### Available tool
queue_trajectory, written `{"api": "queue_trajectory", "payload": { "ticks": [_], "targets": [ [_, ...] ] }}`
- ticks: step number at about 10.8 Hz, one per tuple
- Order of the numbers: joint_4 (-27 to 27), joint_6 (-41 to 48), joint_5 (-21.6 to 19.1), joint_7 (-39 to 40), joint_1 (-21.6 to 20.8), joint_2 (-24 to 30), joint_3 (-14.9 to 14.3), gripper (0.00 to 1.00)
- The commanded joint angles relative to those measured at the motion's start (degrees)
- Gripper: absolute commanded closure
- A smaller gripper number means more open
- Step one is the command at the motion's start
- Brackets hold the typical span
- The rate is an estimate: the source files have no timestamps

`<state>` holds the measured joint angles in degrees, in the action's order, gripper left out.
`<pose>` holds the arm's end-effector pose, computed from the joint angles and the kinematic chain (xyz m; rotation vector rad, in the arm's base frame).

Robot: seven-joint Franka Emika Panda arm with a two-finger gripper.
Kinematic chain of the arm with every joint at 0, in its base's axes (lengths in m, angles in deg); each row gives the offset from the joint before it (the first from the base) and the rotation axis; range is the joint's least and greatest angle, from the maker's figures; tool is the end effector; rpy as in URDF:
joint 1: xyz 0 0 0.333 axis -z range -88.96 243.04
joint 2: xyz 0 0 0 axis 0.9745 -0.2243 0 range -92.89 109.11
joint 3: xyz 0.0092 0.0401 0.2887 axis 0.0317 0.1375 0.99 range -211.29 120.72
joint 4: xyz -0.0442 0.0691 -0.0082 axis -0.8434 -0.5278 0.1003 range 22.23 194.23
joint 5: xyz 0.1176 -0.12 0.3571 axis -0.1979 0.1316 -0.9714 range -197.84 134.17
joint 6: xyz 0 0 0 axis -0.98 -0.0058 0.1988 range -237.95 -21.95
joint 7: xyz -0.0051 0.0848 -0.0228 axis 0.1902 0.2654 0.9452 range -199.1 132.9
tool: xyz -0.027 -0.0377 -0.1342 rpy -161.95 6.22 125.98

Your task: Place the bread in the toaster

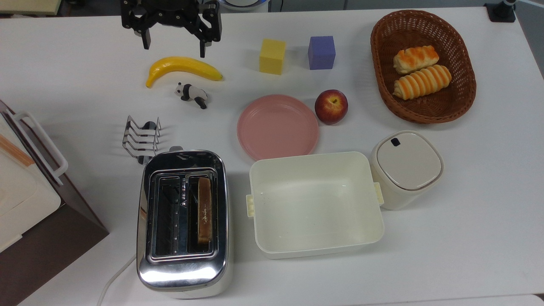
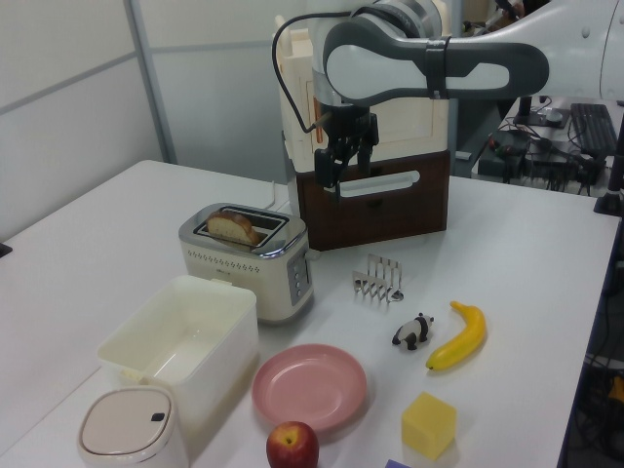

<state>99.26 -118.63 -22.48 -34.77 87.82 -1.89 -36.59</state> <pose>0.6164 -0.0511 0.5493 3.0006 -0.0891 0.1238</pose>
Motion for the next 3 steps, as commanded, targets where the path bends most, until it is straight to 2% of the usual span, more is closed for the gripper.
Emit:
{"api": "queue_trajectory", "payload": {
  "ticks": [1,3],
  "targets": [
    [1.5,1.0,-1.3,-1.1,-0.3,1.7,-0.4,0.0],
    [1.5,1.0,-1.3,-1.1,-0.3,1.7,-0.4,0.0]
  ]
}}
